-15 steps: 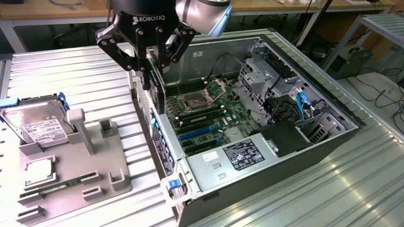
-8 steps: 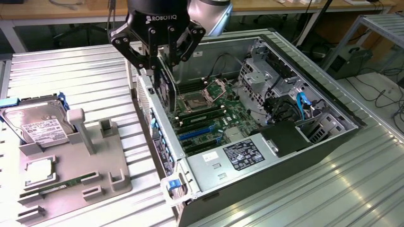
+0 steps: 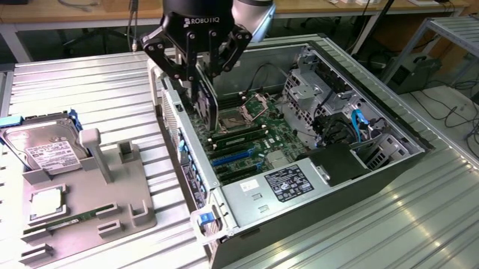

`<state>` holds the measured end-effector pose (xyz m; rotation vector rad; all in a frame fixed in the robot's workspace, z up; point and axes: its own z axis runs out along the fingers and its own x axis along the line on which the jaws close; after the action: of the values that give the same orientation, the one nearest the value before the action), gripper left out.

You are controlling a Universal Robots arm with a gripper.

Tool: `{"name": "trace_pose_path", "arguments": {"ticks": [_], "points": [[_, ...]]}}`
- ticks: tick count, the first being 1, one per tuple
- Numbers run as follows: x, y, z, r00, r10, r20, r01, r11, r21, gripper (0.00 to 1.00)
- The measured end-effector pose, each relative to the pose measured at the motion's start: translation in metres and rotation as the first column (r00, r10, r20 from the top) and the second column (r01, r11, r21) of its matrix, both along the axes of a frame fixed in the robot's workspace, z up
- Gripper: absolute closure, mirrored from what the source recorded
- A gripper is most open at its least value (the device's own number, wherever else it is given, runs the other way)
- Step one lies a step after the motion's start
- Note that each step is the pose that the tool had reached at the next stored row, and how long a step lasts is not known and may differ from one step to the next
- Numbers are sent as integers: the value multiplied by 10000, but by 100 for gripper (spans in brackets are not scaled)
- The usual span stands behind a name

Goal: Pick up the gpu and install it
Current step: 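Pick up the gpu and move the gpu toward the slot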

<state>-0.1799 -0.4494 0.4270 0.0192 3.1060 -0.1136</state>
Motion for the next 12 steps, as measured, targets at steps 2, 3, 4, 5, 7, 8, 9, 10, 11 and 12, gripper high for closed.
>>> {"name": "trace_pose_path", "arguments": {"ticks": [2, 3, 4, 5, 7, 8, 9, 10, 11, 12], "points": [[27, 0, 0, 10000, 0, 0, 0, 10000, 0, 73], [43, 0, 0, 10000, -1, -1, 1, 10000, -1, 73], [56, 0, 0, 10000, -1, 0, 1, 10000, 0, 73], [72, 0, 0, 10000, -1, 0, 1, 10000, 0, 73], [99, 0, 0, 10000, 0, 0, 0, 10000, 0, 73], [111, 0, 0, 10000, 0, 0, 0, 10000, 0, 73], [124, 0, 0, 10000, 0, 0, 0, 10000, 0, 73], [136, 0, 0, 10000, 0, 0, 0, 10000, 0, 73], [150, 0, 0, 10000, 0, 0, 0, 10000, 0, 73], [163, 0, 0, 10000, 0, 0, 0, 10000, 0, 73]]}}
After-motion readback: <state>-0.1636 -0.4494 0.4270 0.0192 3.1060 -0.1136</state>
